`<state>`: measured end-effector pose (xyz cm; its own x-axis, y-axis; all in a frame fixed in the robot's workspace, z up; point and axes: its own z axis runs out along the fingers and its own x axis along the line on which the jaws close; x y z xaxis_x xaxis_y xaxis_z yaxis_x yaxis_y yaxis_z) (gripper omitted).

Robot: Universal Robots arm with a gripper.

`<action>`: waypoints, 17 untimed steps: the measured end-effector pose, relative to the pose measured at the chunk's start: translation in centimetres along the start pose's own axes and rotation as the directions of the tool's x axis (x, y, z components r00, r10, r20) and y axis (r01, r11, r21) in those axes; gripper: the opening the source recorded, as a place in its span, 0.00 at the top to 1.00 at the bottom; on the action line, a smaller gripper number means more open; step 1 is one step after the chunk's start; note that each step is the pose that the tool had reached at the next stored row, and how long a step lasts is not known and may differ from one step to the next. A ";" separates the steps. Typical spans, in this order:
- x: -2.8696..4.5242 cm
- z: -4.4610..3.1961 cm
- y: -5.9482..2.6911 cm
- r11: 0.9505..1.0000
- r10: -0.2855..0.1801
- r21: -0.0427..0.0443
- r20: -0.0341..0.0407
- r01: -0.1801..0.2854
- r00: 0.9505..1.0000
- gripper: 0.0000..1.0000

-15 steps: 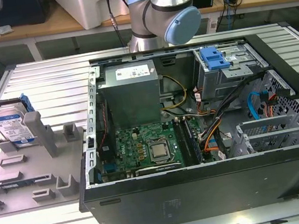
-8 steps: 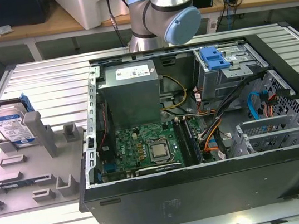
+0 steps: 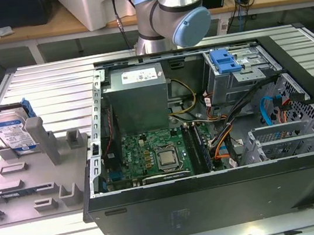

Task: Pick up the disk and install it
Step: 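Pick up the disk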

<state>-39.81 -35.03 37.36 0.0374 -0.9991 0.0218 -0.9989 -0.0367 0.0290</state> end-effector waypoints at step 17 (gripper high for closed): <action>-0.71 1.05 1.30 0.999 -0.033 0.015 -0.002 0.033 0.999 0.56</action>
<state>-41.17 -34.39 36.34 0.0708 -0.9972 0.0227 -0.9974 -0.0705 0.0148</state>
